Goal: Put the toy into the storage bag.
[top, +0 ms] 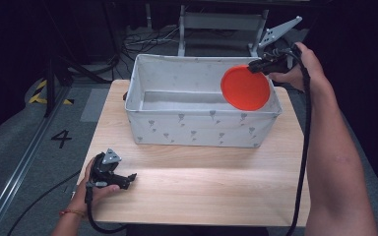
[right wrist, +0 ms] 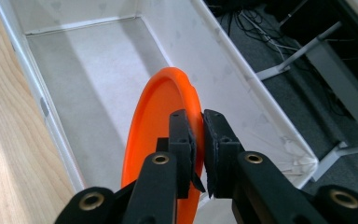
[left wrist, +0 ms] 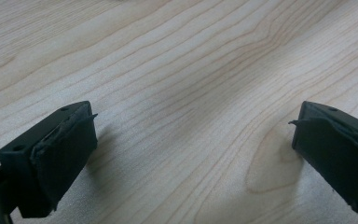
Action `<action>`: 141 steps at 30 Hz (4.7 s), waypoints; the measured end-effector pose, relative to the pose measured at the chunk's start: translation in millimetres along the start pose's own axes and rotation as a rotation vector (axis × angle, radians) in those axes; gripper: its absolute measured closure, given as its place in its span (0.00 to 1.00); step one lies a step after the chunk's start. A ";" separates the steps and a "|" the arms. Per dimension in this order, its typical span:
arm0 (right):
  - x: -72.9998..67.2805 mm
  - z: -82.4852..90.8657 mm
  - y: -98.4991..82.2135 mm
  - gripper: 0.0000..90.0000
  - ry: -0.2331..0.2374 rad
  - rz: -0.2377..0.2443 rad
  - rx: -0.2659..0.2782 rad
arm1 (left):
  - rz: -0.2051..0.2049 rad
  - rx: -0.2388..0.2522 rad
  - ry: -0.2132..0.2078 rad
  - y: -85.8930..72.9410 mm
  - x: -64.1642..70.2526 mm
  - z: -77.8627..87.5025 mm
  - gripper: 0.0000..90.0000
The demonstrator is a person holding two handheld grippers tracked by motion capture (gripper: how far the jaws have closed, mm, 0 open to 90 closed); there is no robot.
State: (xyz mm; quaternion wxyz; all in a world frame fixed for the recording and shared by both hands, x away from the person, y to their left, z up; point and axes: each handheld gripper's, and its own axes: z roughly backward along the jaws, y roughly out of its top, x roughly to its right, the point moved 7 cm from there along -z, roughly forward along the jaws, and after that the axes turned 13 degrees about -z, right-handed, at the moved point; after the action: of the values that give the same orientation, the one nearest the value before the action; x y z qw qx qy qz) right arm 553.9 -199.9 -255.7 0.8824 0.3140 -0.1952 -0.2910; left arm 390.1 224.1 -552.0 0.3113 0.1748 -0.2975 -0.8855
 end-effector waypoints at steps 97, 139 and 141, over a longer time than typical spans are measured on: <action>-34.7 -22.6 -63.5 0.23 0.003 -0.099 0.024 | 0.001 0.001 -0.001 0.1 0.1 -0.1 0.00; -66.1 44.5 -143.3 0.22 -0.129 -0.189 0.162 | -0.002 0.001 -0.002 0.2 -0.2 -0.2 0.00; -70.4 44.3 -149.7 0.22 -0.127 -0.181 0.152 | -0.002 0.002 -0.002 0.2 -0.2 -0.2 0.00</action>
State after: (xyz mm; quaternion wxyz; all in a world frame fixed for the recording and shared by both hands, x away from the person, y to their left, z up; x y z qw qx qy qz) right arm 418.9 -269.5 -334.9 0.8122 0.3771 -0.2428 -0.3730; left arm 390.4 224.0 -552.0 0.3098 0.1745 -0.2983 -0.8858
